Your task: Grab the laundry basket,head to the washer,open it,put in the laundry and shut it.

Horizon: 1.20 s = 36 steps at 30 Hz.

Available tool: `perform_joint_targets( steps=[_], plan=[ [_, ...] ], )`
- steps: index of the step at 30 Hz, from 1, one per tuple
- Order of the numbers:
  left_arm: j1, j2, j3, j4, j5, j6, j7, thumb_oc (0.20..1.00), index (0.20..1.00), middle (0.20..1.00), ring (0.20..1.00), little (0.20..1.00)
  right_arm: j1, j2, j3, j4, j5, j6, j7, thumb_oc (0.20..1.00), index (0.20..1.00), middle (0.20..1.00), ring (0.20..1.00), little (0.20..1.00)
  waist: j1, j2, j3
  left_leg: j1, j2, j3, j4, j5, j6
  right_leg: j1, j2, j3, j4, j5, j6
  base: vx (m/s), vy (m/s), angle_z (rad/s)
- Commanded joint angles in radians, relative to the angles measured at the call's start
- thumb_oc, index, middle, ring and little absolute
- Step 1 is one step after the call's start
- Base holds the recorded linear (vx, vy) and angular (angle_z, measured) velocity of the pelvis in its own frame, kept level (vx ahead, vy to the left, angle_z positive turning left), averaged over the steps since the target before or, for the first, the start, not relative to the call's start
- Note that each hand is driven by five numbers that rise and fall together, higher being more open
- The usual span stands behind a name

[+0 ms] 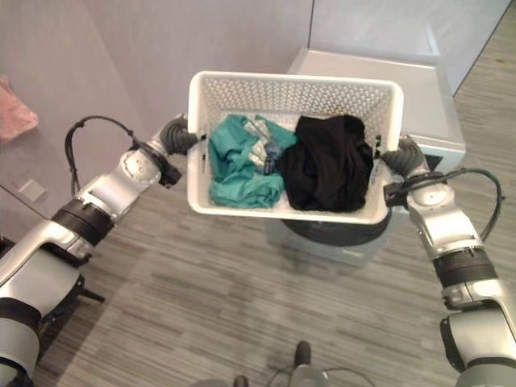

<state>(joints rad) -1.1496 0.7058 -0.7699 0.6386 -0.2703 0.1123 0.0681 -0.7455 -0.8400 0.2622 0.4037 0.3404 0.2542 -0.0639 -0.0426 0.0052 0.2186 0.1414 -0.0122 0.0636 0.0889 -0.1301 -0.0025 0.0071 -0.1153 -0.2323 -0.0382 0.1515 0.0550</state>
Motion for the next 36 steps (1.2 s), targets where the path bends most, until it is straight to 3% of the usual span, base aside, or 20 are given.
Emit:
perform_joint_targets(
  steps=[1,4,5,7,9,12,13,16,19,21,25,29,30,36],
  plan=[
    [-0.19,-0.065,-0.086,-0.075,-0.039,-0.163,-0.016,0.2,0.2,0.2,0.2,0.2,-0.215,-0.04,0.068,-0.077,0.008,-0.129,-0.013,0.2,0.2,0.2,0.2,0.2,0.025,0.015,-0.118,-0.018,0.13,-0.007,0.128,0.052,-0.075,0.012,-0.024,-0.011,0.084,-0.145,0.067,0.05,-0.202,-0.11],
    [-0.23,-0.031,-0.106,-0.069,-0.069,-0.155,-0.012,0.2,0.2,0.2,0.2,0.2,-0.277,-0.035,0.112,-0.054,0.027,-0.135,-0.018,0.2,0.2,0.2,0.2,0.2,0.035,-0.002,-0.091,-0.114,0.157,-0.037,0.36,0.149,-0.073,0.048,0.019,0.005,0.081,-0.174,0.017,0.03,-0.294,-0.2],
    [-0.238,-0.012,-0.107,-0.065,-0.089,-0.157,-0.01,0.2,0.2,0.2,0.2,0.2,-0.306,-0.035,0.128,-0.035,0.047,-0.141,-0.03,0.2,0.2,0.2,0.2,0.2,0.041,-0.016,-0.072,-0.171,0.167,-0.057,0.5,0.197,-0.06,0.067,0.041,0.021,0.079,-0.188,-0.011,0.05,-0.318,-0.35],
    [-0.248,-0.008,-0.112,-0.065,-0.101,-0.156,-0.011,0.2,0.2,0.2,0.2,0.2,-0.326,-0.041,0.14,-0.018,0.061,-0.142,-0.031,0.2,0.2,0.2,0.2,0.2,0.038,-0.014,-0.067,-0.191,0.186,-0.051,0.529,0.2,-0.053,0.075,0.051,0.018,0.075,-0.195,-0.018,0.04,-0.15,-0.41],
    [-0.28,-0.031,-0.129,-0.061,-0.114,-0.152,-0.011,0.2,0.2,0.2,0.2,0.2,-0.356,-0.062,0.152,-0.003,0.075,-0.136,-0.04,0.2,0.2,0.2,0.2,0.2,0.037,-0.019,-0.065,-0.216,0.183,-0.035,0.472,0.174,-0.044,0.089,0.051,0.023,0.064,-0.201,-0.018,0.08,-0.029,-0.1],
    [-0.297,-0.073,-0.138,-0.043,-0.096,-0.155,-0.011,0.2,0.2,0.2,0.2,0.2,-0.356,-0.081,0.161,0.01,0.068,-0.135,-0.034,0.2,0.2,0.2,0.2,0.2,0.042,-0.026,-0.067,-0.234,0.121,-0.031,0.286,0.111,-0.042,0.105,0.034,0.033,0.054,-0.208,0.003,0.12,0.076,0.17],
    [-0.286,-0.095,-0.137,-0.026,-0.088,-0.156,-0.011,0.2,0.2,0.2,0.2,0.2,-0.35,-0.066,0.167,0.025,0.062,-0.14,-0.031,0.2,0.2,0.2,0.2,0.2,0.051,-0.018,-0.071,-0.257,0.091,-0.048,0.153,0.118,-0.058,0.118,0.034,0.037,0.047,-0.217,0.013,0.17,0.153,-0.04],
    [-0.28,-0.115,-0.143,0.012,-0.075,-0.153,-0.007,0.2,0.2,0.2,0.2,0.2,-0.35,-0.026,0.183,0.07,0.057,-0.143,-0.035,0.2,0.2,0.2,0.2,0.2,0.074,-0.007,-0.069,-0.285,0.067,-0.085,0.042,0.192,-0.077,0.148,0.036,0.041,0.05,-0.233,0.022,0.15,0.095,-0.27],
    [-0.29,-0.116,-0.153,0.051,-0.069,-0.152,-0.007,0.2,0.2,0.2,0.2,0.2,-0.363,0.011,0.2,0.096,0.05,-0.143,-0.033,0.2,0.2,0.2,0.2,0.2,0.086,-0.003,-0.063,-0.313,0.066,-0.09,0.03,0.213,-0.083,0.157,0.032,0.052,0.078,-0.258,0.024,0.13,0.089,-0.51],
    [-0.295,-0.106,-0.165,0.101,-0.065,-0.148,-0.014,0.2,0.2,0.2,0.2,0.2,-0.354,0.069,0.219,0.106,0.032,-0.133,-0.019,0.2,0.2,0.2,0.2,0.2,0.097,0.023,-0.088,-0.267,0.065,-0.091,-0.006,0.205,-0.059,0.168,0.035,0.079,0.115,-0.282,0.036,0.33,0.243,-0.68],
    [-0.307,-0.084,-0.18,0.123,-0.055,-0.145,-0.011,0.2,0.2,0.2,0.2,0.2,-0.317,0.1,0.208,0.082,0.013,-0.129,-0.011,0.2,0.2,0.2,0.2,0.2,0.102,0.023,-0.103,-0.24,0.037,-0.077,0.018,0.163,-0.026,0.148,0.021,0.101,0.239,-0.305,0.048,0.22,0.155,-0.39],
    [-0.322,-0.058,-0.193,0.177,-0.06,-0.129,-0.019,0.2,0.2,0.2,0.2,0.2,-0.329,0.145,0.21,0.094,-0.012,-0.125,-0.013,0.2,0.2,0.2,0.2,0.2,0.089,0.04,-0.086,-0.157,0.009,-0.068,0.015,0.111,0.039,0.012,-0.006,0.128,0.571,-0.223,0.094,0.2,0.171,-0.18],
    [-0.331,-0.049,-0.207,0.207,-0.063,-0.126,-0.028,0.2,0.2,0.2,0.2,0.2,-0.353,0.167,0.226,0.137,-0.018,-0.125,-0.011,0.2,0.2,0.2,0.2,0.2,0.087,0.051,-0.08,-0.125,0.003,-0.051,0.006,0.1,0.052,-0.027,-0.044,0.117,0.609,-0.201,0.092,0.16,0.108,-0.39],
    [-0.372,-0.062,-0.246,0.275,-0.072,-0.129,-0.037,0.2,0.2,0.2,0.2,0.2,-0.418,0.164,0.258,0.212,0.003,-0.118,-0.014,0.2,0.2,0.2,0.2,0.2,0.06,0.08,-0.091,-0.106,0.013,-0.059,-0.007,0.086,0.034,-0.056,-0.094,0.111,0.404,-0.193,0.079,0.14,-0.004,-0.08]
  ],
)
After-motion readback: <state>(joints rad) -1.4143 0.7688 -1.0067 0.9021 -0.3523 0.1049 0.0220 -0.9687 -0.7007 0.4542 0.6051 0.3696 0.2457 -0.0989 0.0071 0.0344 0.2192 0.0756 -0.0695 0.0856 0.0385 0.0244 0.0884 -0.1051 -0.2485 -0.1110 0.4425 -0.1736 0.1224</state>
